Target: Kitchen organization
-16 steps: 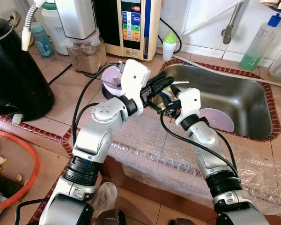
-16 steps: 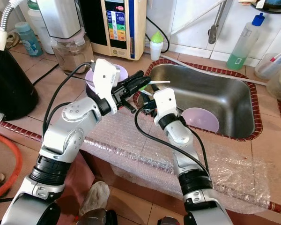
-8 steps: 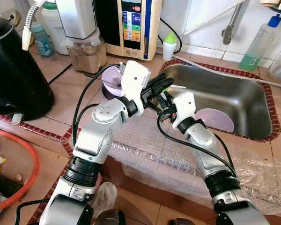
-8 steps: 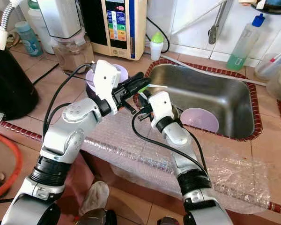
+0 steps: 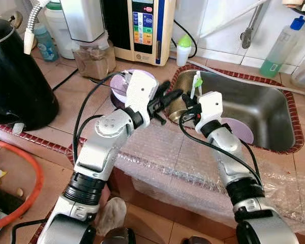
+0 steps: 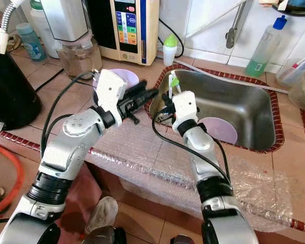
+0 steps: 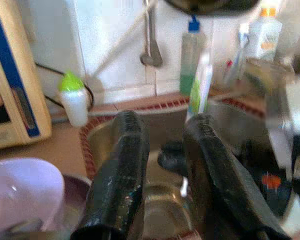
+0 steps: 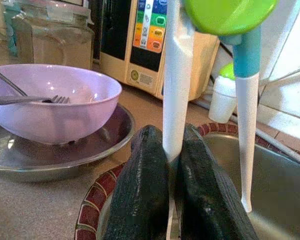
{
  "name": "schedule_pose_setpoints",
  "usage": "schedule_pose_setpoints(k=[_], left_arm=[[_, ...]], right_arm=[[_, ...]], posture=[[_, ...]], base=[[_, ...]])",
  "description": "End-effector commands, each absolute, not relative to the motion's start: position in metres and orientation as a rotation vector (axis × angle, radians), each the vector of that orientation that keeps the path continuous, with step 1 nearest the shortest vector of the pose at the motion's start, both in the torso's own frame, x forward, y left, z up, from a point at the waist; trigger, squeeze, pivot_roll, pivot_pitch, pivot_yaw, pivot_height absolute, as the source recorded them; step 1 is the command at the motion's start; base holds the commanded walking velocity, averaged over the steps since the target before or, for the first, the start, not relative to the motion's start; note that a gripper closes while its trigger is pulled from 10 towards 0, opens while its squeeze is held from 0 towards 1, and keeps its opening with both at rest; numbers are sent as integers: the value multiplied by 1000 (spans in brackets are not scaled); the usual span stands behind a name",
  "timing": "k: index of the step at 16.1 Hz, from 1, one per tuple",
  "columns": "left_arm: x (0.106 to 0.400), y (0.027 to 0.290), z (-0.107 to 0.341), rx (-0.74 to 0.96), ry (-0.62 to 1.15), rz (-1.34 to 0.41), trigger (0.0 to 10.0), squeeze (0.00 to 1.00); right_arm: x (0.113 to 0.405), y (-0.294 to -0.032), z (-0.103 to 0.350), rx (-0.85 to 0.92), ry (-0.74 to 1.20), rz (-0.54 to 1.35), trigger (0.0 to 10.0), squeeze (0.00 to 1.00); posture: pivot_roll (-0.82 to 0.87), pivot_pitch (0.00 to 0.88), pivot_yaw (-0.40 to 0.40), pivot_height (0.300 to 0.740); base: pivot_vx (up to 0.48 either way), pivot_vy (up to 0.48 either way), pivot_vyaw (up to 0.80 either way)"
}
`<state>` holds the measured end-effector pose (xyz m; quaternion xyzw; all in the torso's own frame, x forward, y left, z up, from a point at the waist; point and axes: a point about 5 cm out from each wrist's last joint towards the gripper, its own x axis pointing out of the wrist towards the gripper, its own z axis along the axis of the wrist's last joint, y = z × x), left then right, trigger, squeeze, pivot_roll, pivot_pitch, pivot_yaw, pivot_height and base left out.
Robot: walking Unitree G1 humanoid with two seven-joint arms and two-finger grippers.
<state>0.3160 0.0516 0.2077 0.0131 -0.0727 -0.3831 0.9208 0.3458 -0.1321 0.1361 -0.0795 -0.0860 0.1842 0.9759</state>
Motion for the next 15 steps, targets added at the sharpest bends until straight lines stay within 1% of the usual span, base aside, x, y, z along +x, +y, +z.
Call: schedule_pose_setpoints(k=[1, 4, 5, 6, 8, 10, 11, 13, 14, 15], left_arm=[[316, 55, 214, 48, -194, -767, 10000, 1000], [307, 58, 206, 113, -203, -806, 10000, 1000], [304, 57, 201, 134, -190, -826, 10000, 1000], [301, 56, 195, 159, -172, -852, 10000, 1000], [297, 52, 187, 182, -133, -890, 10000, 1000], [292, 49, 180, 197, -100, -933, 10000, 1000], [290, 48, 177, 210, -80, -955, 10000, 1000], [290, 49, 174, 239, -64, -963, 10000, 1000], [292, 49, 174, 231, -51, -960, 10000, 1000], [292, 49, 173, 226, -31, -979, 10000, 1000]], right_arm=[[351, -136, 142, -171, -189, 352, 0, 0], [361, -145, 141, -188, -133, 330, 0, 0], [365, -150, 135, -162, -69, 306, 0, 0], [371, -161, 130, -126, 7, 247, 0, 0], [378, -179, 126, -97, 101, 152, 0, 0], [379, -191, 121, -59, 173, 80, 0, 0], [379, -196, 116, -47, 225, 43, 4431, 0], [377, -194, 109, -16, 271, 35, 9176, 0], [375, -190, 103, -14, 291, 44, 10000, 0], [373, -189, 98, -17, 313, 50, 10000, 0]], posture=[[5, 0, 20, 740], [11, 0, 27, 740], [12, 0, 27, 740], [18, 0, 26, 740], [26, 0, 23, 740], [34, 0, 20, 740], [37, 0, 22, 740], [41, 0, 26, 740], [41, 0, 28, 740], [41, 0, 30, 740]], base=[[0, 0, 0], [0, 0, 0], [0, 0, 0], [0, 0, 0], [0, 0, 0], [0, 0, 0], [0, 0, 0], [0, 0, 0], [0, 0, 0], [0, 0, 0]])
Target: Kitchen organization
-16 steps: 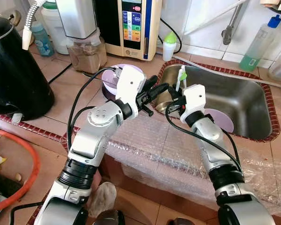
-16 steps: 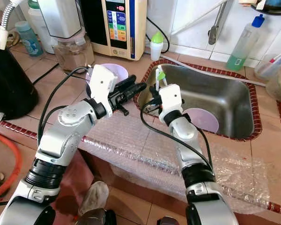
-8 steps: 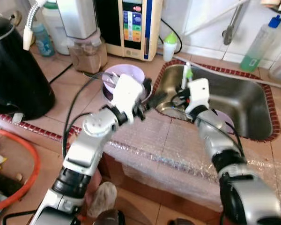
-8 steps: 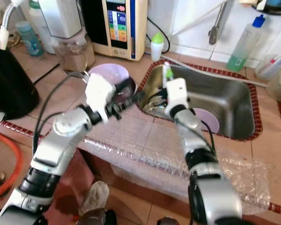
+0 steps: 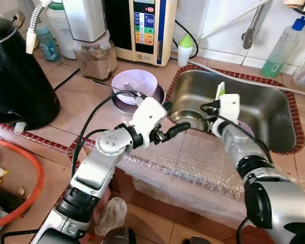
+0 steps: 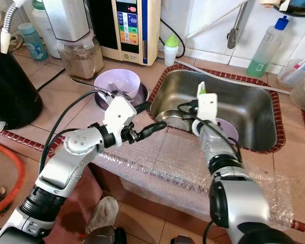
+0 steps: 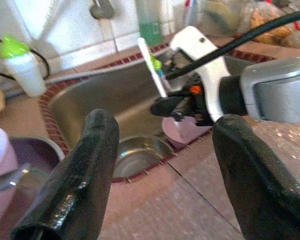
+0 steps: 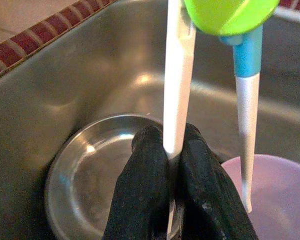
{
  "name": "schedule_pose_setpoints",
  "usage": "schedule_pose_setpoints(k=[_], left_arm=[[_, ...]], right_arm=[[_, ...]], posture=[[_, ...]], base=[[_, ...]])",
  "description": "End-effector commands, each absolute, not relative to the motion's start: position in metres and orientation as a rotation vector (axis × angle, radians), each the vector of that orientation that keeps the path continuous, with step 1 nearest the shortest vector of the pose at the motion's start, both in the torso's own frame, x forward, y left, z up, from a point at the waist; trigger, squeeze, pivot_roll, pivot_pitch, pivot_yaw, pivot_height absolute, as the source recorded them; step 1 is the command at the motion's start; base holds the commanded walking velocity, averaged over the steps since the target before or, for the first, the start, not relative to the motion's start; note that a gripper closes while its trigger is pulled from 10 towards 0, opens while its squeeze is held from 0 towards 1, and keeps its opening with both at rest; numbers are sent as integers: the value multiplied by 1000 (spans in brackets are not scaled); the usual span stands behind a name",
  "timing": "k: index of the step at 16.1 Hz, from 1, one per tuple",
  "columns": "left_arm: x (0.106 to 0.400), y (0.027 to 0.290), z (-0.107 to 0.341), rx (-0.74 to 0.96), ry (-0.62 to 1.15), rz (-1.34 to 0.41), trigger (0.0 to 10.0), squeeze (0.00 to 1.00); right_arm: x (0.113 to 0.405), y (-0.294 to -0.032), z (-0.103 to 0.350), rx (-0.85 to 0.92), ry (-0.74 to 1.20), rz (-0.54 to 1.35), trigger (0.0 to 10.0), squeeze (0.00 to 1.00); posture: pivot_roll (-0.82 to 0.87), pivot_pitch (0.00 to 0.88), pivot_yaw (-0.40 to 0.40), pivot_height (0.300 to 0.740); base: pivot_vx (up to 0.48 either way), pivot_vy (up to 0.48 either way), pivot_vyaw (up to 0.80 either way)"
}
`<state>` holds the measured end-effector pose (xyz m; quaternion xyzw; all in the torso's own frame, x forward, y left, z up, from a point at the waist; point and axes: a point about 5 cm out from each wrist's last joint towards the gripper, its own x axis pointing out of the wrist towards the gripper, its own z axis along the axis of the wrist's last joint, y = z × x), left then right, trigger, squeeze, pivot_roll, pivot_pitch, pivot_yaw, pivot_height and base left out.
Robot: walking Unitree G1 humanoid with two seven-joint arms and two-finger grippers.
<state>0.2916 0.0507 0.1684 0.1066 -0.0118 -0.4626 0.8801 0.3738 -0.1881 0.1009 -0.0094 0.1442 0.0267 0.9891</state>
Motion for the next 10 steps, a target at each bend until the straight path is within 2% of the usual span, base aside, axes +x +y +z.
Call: schedule_pose_setpoints(k=[1, 2, 3, 10], left_arm=[[292, 49, 171, 251, -23, -983, 10000, 1000], [293, 49, 170, 255, -15, -983, 10000, 1000], [292, 49, 168, 256, 8, -998, 10000, 1000], [292, 45, 165, 257, 31, -1015, 10000, 1000]], right_arm=[[371, -188, 95, -11, 318, 48, 10000, 0], [371, -187, 93, -3, 324, 46, 10000, 0], [369, -188, 91, -20, 329, 37, 10000, 1000], [368, -190, 88, 17, 333, -1, 10000, 1000]], posture=[[39, 0, 33, 740], [37, 0, 36, 740], [32, 0, 40, 740], [16, 3, 49, 740]], base=[[0, 0, 0], [0, 0, 0], [0, 0, 0], [0, 0, 0]])
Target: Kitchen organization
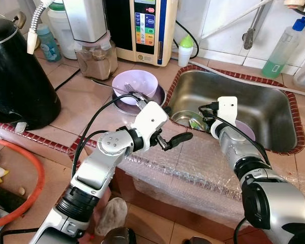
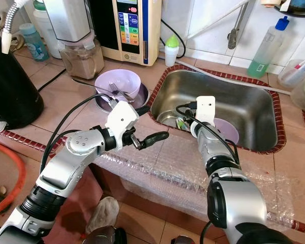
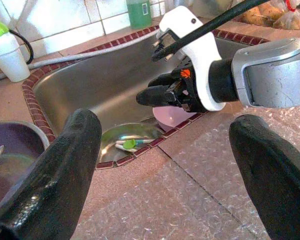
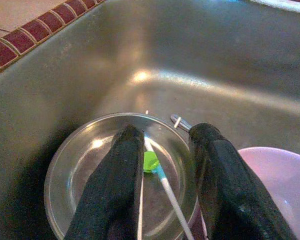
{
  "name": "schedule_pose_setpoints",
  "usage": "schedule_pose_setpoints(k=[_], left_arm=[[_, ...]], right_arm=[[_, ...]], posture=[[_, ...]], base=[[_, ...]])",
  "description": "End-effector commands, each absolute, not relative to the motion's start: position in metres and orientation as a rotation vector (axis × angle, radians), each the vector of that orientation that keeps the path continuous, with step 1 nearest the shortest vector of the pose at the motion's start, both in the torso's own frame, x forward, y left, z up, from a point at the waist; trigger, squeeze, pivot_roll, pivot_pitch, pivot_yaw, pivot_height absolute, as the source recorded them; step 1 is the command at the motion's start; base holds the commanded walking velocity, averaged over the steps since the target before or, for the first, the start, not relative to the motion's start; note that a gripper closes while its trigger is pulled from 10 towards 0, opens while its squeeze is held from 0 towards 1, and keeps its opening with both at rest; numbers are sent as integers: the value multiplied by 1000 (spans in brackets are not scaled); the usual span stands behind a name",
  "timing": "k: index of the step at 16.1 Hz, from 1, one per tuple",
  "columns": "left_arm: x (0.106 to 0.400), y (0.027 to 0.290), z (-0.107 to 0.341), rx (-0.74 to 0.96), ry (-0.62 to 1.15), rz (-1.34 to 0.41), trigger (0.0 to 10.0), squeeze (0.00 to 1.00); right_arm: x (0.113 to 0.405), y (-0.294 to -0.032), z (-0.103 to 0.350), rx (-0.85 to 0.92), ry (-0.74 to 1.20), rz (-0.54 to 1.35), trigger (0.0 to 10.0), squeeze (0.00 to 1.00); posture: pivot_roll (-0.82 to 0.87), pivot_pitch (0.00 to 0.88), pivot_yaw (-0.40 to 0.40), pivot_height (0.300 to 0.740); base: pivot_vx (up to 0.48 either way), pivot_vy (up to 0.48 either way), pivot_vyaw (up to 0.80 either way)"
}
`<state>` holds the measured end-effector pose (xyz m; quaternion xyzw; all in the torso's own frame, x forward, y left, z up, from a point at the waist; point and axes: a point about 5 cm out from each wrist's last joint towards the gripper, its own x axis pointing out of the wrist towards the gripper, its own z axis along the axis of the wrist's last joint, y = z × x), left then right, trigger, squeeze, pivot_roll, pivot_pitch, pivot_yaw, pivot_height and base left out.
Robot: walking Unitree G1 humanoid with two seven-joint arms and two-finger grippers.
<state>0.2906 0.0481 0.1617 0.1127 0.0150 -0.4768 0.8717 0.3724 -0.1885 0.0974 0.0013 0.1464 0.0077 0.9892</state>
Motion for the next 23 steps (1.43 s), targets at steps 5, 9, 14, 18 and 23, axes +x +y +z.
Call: schedule_pose_setpoints(k=[5, 9, 14, 18, 23], left_arm=[[294, 48, 168, 263, 6, -981, 10000, 1000], [300, 50, 179, 238, -89, -900, 10000, 1000], [312, 63, 192, 262, -248, -722, 10000, 1000], [322, 72, 188, 242, -248, -620, 10000, 1000], [328, 83, 179, 355, -253, -585, 10000, 0]], right_arm=[[375, -181, 107, 55, 189, 14, 10000, 1000], [364, -159, 107, -32, 40, 139, 10000, 1000], [346, -154, 109, -80, -90, 169, 10000, 1000], [318, -159, 104, -101, -129, 157, 10000, 1000], [293, -161, 105, -98, -116, 160, 10000, 0]], posture=[[27, 3, 39, 740], [25, 0, 30, 740], [1, 0, 34, 740], [-30, 11, 34, 740], [-58, 31, 41, 740]], base=[[0, 0, 0], [0, 0, 0], [0, 0, 0], [0, 0, 0], [0, 0, 0]])
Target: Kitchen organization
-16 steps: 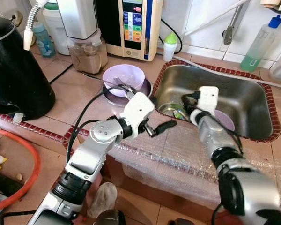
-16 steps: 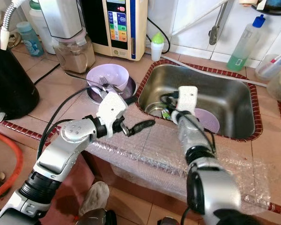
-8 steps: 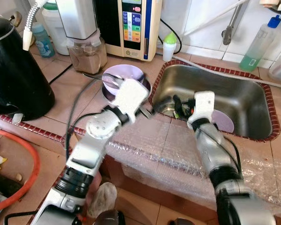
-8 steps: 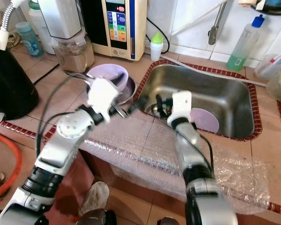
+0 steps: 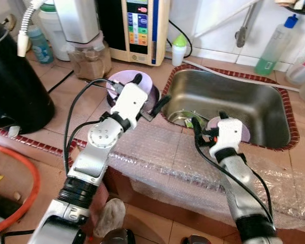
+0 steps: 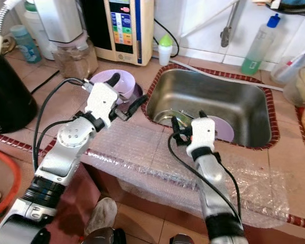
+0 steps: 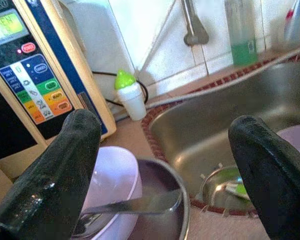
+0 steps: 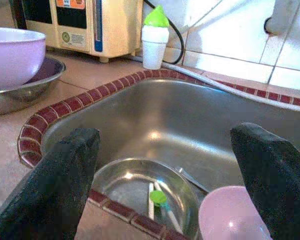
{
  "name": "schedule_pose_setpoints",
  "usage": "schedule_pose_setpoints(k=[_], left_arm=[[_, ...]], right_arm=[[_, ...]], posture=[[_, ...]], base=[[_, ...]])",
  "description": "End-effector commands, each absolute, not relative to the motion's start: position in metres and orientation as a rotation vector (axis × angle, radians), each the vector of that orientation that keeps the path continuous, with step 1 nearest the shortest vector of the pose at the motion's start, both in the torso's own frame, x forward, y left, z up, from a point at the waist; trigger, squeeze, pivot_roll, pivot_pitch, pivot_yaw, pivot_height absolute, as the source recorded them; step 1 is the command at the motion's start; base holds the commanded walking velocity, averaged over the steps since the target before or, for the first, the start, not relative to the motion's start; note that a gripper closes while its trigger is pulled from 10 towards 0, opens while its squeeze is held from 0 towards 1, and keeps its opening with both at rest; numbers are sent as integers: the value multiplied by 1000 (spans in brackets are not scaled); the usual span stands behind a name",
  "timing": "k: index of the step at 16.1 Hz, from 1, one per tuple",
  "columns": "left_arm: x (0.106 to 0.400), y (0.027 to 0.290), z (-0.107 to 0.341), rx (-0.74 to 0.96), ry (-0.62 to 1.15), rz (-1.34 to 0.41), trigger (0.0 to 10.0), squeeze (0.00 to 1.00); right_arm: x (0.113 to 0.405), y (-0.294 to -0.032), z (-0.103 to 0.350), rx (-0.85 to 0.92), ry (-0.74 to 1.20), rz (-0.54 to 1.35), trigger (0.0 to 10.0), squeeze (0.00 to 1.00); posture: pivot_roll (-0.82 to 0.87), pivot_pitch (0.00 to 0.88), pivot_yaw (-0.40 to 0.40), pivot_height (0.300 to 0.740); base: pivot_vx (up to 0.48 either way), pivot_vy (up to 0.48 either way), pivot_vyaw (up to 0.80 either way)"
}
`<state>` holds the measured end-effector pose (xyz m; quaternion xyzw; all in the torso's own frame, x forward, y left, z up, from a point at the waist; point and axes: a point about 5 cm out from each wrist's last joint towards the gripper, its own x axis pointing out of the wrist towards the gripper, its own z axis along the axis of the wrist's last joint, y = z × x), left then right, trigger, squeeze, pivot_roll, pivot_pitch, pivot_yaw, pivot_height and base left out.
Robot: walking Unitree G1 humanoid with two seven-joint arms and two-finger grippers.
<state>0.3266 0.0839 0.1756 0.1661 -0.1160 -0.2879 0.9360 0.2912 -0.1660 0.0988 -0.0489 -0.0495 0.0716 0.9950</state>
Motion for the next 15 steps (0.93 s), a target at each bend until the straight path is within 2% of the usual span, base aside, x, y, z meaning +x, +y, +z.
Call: schedule_pose_setpoints(k=[1, 4, 7, 8, 9, 10, 12, 15], left_arm=[[330, 86, 175, 386, -247, -581, 10000, 0], [335, 92, 168, 426, -236, -561, 10000, 0], [346, 99, 158, 362, -194, -502, 10000, 0], [349, 99, 156, 365, -194, -500, 8392, 0], [351, 100, 156, 368, -199, -496, 6000, 0], [353, 100, 154, 375, -189, -502, 157, 0], [355, 100, 149, 404, -178, -503, 0, 0], [357, 100, 143, 424, -178, -514, 0, 0]], right_arm=[[286, -161, 105, -87, -112, 176, 10000, 0], [276, -166, 105, -94, -101, 178, 10000, 0], [273, -164, 112, -118, -87, 193, 10000, 0], [274, -162, 115, -123, -94, 201, 10000, 0], [275, -162, 116, -122, -94, 200, 10000, 0], [276, -163, 116, -123, -89, 201, 10000, 0], [277, -162, 115, -116, -68, 221, 10000, 0], [274, -149, 124, -50, -84, 368, 10000, 0]], posture=[[-66, 37, 40, 740], [-75, 46, 40, 740], [-97, 49, 33, 740], [-101, 46, 29, 740], [-101, 45, 28, 740], [-103, 43, 24, 740], [-104, 38, 21, 740], [-104, 35, 24, 740]], base=[[0, 0, 0], [0, 0, 0], [0, 0, 0], [0, 0, 0], [0, 0, 0], [0, 0, 0], [0, 0, 0], [0, 0, 0]])
